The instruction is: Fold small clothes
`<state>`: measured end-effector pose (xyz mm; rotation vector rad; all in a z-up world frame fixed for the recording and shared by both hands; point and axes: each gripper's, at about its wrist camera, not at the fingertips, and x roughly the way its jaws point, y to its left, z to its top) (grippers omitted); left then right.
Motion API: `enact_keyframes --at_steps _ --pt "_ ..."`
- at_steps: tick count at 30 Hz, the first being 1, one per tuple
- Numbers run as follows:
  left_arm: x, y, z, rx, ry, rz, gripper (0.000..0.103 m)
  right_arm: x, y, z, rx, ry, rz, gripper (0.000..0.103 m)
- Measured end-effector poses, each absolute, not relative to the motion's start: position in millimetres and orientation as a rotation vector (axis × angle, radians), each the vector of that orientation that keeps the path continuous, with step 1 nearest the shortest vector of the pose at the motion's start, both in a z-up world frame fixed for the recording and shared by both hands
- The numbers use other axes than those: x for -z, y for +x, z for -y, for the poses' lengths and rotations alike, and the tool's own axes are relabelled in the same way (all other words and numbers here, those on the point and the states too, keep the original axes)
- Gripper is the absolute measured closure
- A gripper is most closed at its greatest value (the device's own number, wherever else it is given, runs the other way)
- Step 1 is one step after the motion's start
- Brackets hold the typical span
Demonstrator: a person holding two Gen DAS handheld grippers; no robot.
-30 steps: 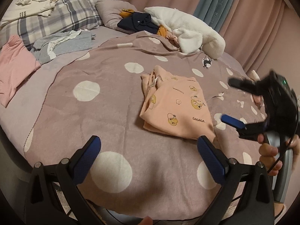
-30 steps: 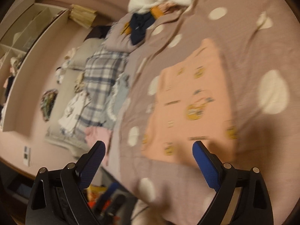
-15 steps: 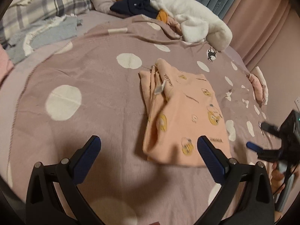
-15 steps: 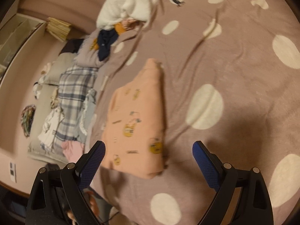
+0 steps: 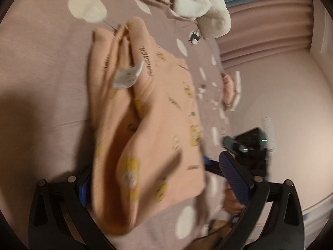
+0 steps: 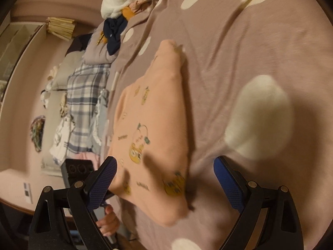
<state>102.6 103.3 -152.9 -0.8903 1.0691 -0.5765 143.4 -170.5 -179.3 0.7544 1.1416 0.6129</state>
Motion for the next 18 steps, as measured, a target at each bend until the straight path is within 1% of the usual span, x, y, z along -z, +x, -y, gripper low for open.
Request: enact_keyframes --at_steps 8,9,10,11,12,13,15,16,18 --pt "154 139 -99 0.539 -0.973 -1.096 0.002 193 172 153 -0.703 0.883 -1.169 0.009" --pt "154 143 -99 0.532 -0.977 -1.096 0.005 194 174 151 -0.710 0.880 -1.165 0.010" --pt "156 144 -100 0.503 -0.979 -1.102 0.011 194 175 148 -0.692 0.865 -1.158 0.013" --pt "157 145 -102 0.451 -0.984 -1.110 0.016 194 174 148 -0.663 0.848 -1.157 0.024" --pt "158 144 -104 0.402 -0.987 -1.112 0.028 194 172 148 -0.628 0.819 -1.159 0.035" --pt "160 143 -107 0.365 -0.980 -1.111 0.043 195 170 149 -0.609 0.799 -1.158 0.041" --pt "163 143 -107 0.315 -0.954 -1.112 0.056 197 168 150 -0.583 0.759 -1.151 0.063" --pt "165 141 -106 0.302 -0.938 -1.095 0.059 198 167 150 -0.565 0.724 -1.143 0.066" --pt "162 137 -97 0.265 -0.863 -1.058 0.063 197 163 147 -0.557 0.667 -1.100 0.071"
